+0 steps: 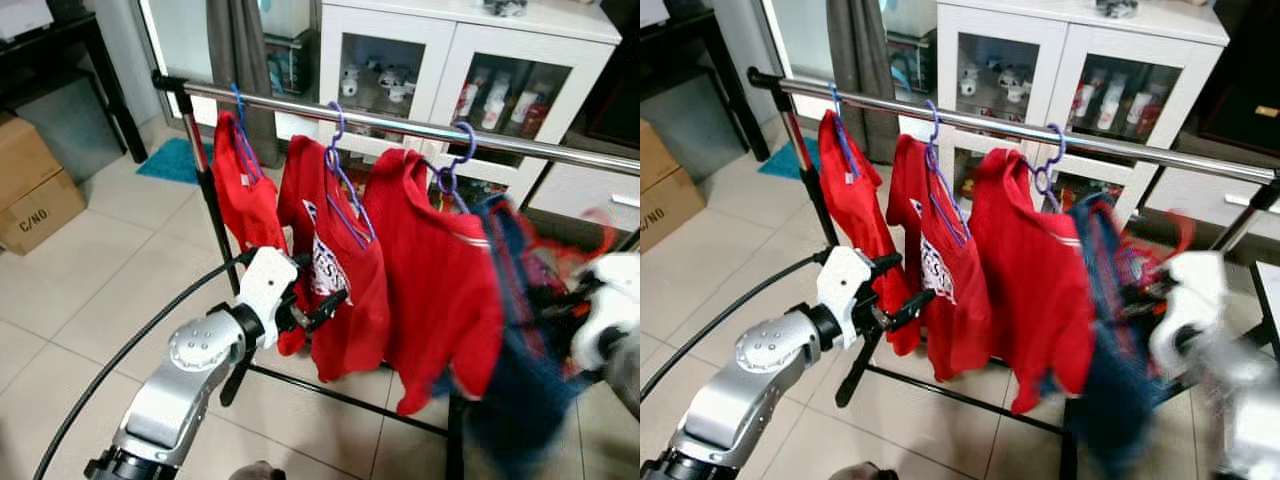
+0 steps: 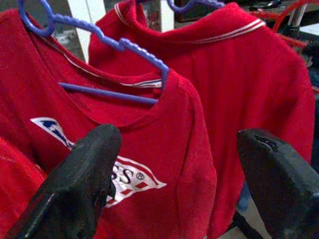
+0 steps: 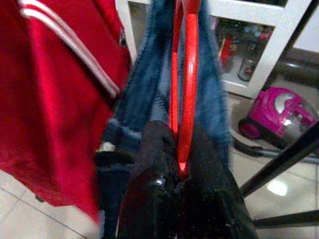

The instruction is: Hang hanger

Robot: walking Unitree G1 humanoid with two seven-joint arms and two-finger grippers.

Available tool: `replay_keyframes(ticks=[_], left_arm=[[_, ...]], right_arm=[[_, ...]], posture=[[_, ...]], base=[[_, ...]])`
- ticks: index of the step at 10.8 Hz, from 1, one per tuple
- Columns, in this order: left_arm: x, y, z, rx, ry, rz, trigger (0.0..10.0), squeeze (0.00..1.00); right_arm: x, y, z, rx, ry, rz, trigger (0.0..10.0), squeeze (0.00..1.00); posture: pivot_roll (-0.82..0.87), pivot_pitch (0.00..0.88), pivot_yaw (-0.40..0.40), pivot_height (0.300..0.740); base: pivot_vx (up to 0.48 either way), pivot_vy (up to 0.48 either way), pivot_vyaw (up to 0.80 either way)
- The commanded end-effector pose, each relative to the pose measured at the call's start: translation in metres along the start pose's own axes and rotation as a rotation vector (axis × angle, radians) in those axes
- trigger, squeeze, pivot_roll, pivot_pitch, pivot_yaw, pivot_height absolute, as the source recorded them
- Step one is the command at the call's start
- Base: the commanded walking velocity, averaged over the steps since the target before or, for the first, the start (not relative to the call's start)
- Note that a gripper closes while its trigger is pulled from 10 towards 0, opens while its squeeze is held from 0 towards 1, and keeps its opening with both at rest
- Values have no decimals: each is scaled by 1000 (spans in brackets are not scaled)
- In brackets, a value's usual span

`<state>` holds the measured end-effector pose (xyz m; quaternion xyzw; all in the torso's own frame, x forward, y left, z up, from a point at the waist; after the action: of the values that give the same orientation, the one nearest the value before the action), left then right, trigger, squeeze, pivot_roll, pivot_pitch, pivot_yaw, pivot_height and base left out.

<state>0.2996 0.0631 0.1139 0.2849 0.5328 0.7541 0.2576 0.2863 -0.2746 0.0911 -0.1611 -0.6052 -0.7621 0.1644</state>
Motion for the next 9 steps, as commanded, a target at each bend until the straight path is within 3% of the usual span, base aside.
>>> replay_keyframes(ticks=[1,2,3,6,7,9], left_arm=[[2,-3,3,9,20,3,10000,0],[2,-6,2,31,21,3,10000,0],[2,-9,0,35,20,10,10000,0],[2,-12,-7,61,29,12,10000,0],[3,-15,-11,87,48,13,10000,0],[7,-20,-23,125,50,21,10000,0]], right_arm=[[4,7,5,22,-21,-37,0,0],[6,-12,13,15,-55,-12,0,0],[6,-23,10,18,-111,7,0,0],[2,-28,16,70,-138,-29,0,0],[0,-36,22,124,-120,-11,0,0],[4,-45,30,133,-73,-13,0,0]], posture=[[-96,0,15,740],[-101,0,21,740],[-106,0,25,740],[-117,0,4,740],[-118,0,-15,740],[-118,0,-39,740]], base=[[0,0,0],[0,0,0],[0,0,0],[0,0,0],[0,0,0],[-124,0,0]])
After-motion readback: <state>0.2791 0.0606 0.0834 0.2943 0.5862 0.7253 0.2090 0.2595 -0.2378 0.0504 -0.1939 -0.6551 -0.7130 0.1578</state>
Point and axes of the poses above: a point about 5 cm out from each wrist's last joint towards the gripper, its own x axis pointing back from the gripper into the wrist, its own y axis along the axis of the wrist's last joint, z = x × y, the point moved 6 cm from there along -x, pointing out of the wrist towards the gripper, and after that the axes turned 11 degrees about -x, right-handed, at the moved point
